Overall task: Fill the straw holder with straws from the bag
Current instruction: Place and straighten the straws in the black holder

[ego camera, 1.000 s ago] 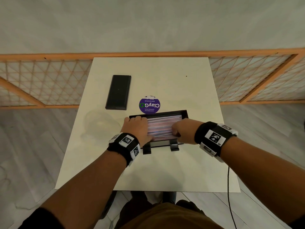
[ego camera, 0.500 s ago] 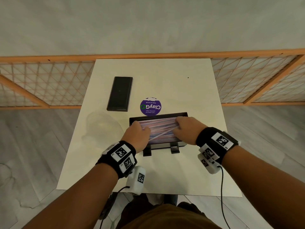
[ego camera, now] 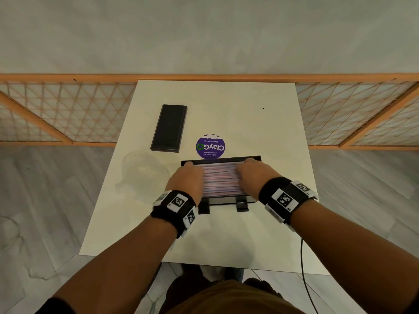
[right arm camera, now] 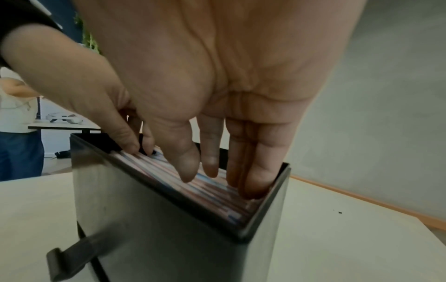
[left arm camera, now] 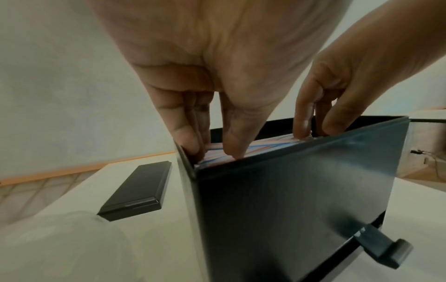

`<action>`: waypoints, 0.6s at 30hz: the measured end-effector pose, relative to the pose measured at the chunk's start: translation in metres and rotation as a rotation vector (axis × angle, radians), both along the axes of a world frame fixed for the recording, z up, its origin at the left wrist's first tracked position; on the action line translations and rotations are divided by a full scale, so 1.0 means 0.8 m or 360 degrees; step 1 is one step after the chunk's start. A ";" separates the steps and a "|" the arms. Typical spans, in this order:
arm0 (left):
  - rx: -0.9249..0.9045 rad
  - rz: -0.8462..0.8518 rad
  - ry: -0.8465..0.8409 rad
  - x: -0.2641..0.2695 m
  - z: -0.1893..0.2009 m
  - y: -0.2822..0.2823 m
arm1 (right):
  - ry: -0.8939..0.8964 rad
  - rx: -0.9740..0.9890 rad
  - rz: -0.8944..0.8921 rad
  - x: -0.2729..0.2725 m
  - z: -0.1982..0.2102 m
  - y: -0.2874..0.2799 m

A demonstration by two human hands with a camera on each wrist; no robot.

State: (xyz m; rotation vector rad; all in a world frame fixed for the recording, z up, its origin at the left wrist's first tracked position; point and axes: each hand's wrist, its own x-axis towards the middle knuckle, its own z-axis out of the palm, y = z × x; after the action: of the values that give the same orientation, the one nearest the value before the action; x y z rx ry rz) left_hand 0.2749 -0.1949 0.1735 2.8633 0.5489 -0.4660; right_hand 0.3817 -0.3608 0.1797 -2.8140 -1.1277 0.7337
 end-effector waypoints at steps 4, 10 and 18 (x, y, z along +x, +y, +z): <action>-0.0004 -0.0014 0.0053 0.008 0.007 0.003 | -0.0012 -0.0176 0.0083 0.004 0.000 0.005; -0.0120 0.0189 -0.0208 0.005 0.020 0.030 | -0.0035 -0.0170 0.0038 0.020 0.015 0.012; -0.0270 0.0330 -0.0238 -0.025 0.008 0.055 | 0.0065 -0.0265 0.0066 0.001 0.003 0.012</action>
State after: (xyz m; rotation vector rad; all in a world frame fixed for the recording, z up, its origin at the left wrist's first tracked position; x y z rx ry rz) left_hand 0.2547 -0.1511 0.1802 2.6171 0.7308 -0.2487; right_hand 0.3824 -0.3512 0.1822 -2.9016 -1.1746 0.9252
